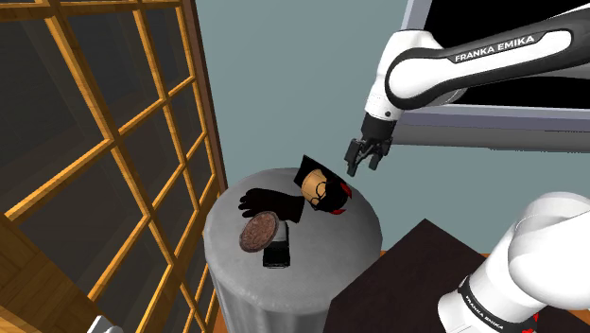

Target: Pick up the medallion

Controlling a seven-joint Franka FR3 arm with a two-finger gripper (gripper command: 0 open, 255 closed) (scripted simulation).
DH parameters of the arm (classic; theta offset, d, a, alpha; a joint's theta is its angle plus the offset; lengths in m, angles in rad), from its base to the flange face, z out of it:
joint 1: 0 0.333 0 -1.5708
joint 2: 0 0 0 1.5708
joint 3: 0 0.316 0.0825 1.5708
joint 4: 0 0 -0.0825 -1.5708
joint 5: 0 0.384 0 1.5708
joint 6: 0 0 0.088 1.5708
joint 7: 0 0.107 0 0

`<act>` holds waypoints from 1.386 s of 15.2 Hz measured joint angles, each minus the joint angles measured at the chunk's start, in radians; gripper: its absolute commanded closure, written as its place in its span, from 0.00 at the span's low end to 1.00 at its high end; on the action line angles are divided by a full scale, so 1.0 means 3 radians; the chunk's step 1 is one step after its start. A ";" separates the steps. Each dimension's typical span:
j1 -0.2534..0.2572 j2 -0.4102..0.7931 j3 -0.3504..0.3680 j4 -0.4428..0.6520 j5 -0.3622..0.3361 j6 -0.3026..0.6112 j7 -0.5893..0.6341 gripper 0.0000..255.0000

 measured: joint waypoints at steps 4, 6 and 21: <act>0.0138 0.0421 -0.0007 -0.0063 0.0373 0.0553 0.0012 0.00; 0.0223 0.0661 -0.0012 -0.0041 0.0594 0.0807 -0.0016 0.00; 0.0636 0.2510 0.0184 0.0952 0.2868 0.1857 -0.0902 0.00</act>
